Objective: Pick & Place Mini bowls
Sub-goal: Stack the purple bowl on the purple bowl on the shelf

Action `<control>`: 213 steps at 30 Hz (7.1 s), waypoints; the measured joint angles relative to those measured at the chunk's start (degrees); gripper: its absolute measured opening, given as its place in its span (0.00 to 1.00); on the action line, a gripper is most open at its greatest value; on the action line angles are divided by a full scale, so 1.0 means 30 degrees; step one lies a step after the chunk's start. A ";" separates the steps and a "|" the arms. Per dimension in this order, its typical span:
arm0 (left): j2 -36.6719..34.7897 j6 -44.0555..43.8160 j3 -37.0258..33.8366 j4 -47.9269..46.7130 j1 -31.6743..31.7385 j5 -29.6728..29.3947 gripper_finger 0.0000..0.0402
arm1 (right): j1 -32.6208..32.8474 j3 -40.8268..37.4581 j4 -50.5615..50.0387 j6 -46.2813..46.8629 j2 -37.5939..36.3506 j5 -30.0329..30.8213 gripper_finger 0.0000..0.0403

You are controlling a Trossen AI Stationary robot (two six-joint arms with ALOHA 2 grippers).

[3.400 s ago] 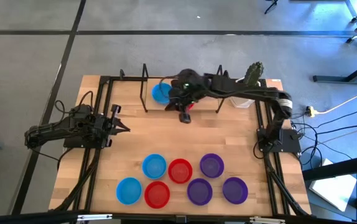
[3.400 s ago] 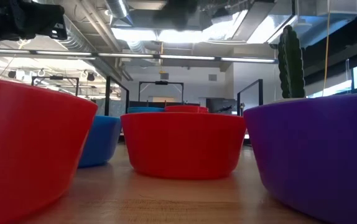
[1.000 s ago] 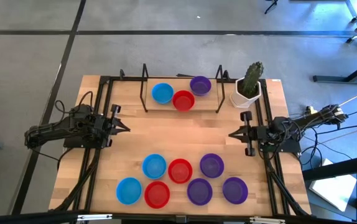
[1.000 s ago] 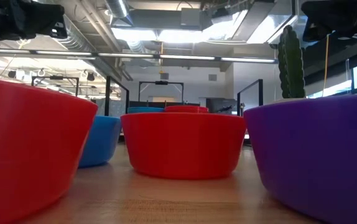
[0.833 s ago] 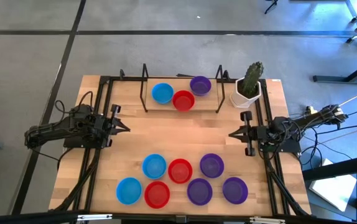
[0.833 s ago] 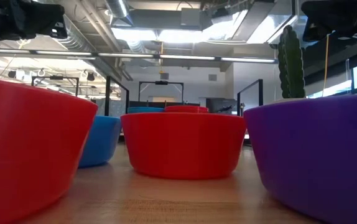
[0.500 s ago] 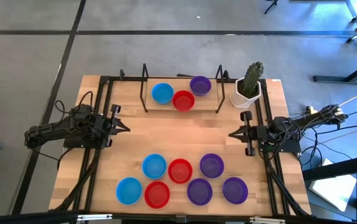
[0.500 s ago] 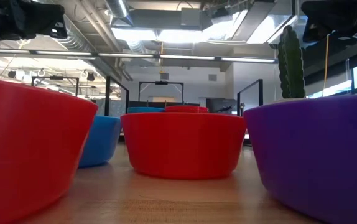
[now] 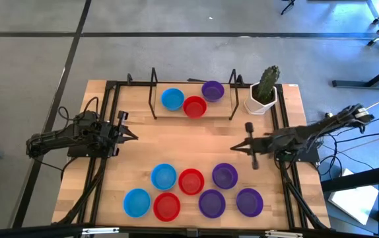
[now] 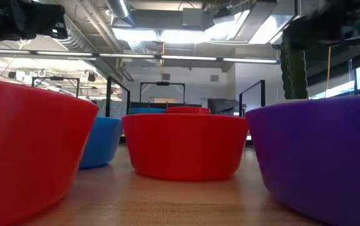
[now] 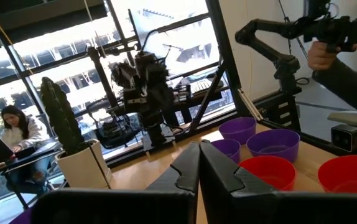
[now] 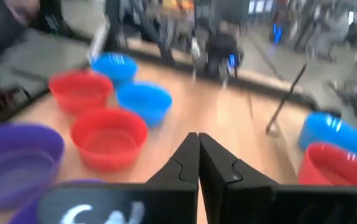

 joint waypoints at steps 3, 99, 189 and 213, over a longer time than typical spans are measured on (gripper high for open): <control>0.0000 -0.0029 0.0000 0.0000 0.0007 0.0000 0.01 | 0.0565 0.2174 -0.1750 0.0324 0.2518 0.0940 0.01; -0.0007 -0.0517 0.0000 -0.0146 0.0004 0.0004 0.01 | 0.5582 1.3747 -1.6626 0.2743 0.9854 0.4661 0.01; -0.0001 0.0015 0.0000 -0.0146 0.0007 0.0000 0.01 | -1.6206 2.9904 -2.7433 -0.6072 2.3161 -0.0511 0.01; -0.0007 0.0015 0.0000 -0.0146 0.0007 0.0000 0.01 | -1.6312 2.9897 -2.7103 -0.5814 2.4404 -0.1959 0.01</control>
